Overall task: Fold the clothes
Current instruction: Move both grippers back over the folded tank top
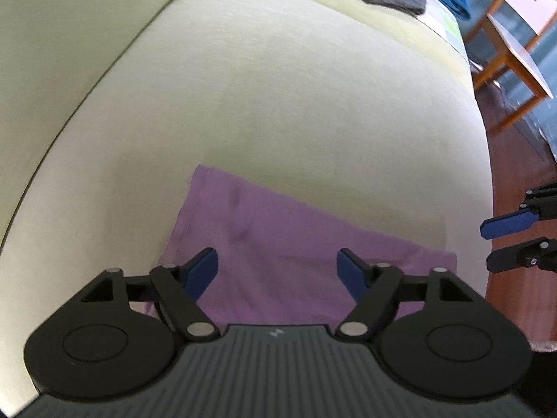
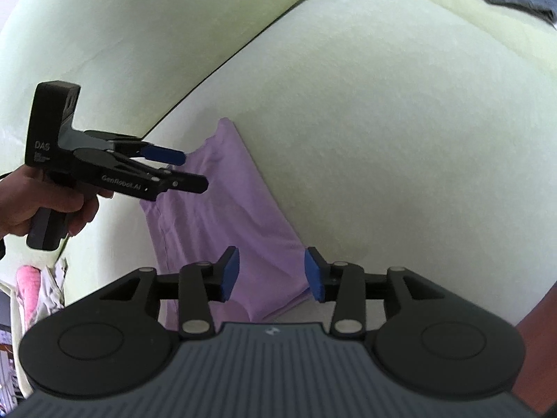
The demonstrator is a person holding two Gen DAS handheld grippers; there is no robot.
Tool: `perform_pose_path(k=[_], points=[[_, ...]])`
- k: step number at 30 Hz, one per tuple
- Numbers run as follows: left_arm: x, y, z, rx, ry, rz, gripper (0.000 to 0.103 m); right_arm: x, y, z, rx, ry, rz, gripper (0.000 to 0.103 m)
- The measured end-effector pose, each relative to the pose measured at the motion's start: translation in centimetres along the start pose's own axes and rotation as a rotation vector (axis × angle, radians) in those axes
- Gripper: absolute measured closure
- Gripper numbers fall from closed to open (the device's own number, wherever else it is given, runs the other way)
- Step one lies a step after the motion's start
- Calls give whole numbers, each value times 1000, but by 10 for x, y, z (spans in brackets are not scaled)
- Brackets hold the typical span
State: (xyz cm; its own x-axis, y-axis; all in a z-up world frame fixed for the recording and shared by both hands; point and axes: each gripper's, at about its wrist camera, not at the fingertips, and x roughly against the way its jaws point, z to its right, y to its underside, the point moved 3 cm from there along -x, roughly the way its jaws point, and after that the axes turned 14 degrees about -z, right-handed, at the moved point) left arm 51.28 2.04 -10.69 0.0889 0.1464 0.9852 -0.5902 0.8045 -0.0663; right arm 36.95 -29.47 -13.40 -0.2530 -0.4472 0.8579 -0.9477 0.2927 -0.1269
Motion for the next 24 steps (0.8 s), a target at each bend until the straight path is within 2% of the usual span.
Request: perform_pose_path(k=[3, 8, 12, 16, 19, 22, 24], points=[[0, 11, 2, 25, -7, 13, 6, 0, 2, -7, 45, 41, 2, 52], [6, 62, -14, 169, -29, 56, 5, -8, 4, -26, 157, 80, -2, 49], [4, 99, -26, 227, -28, 105, 5, -26, 12, -56, 318, 77, -4, 49], [-5, 117, -33, 219, -11, 167, 5, -53, 24, -84, 529, 90, -16, 49], [-16, 120, -35, 190, -42, 196, 5, -71, 30, -93, 702, 130, 12, 49], [-22, 121, -37, 173, -73, 206, 5, -79, 33, -96, 816, 131, 47, 49], [-24, 124, -38, 174, -89, 223, 5, -83, 33, -95, 848, 107, 61, 49]])
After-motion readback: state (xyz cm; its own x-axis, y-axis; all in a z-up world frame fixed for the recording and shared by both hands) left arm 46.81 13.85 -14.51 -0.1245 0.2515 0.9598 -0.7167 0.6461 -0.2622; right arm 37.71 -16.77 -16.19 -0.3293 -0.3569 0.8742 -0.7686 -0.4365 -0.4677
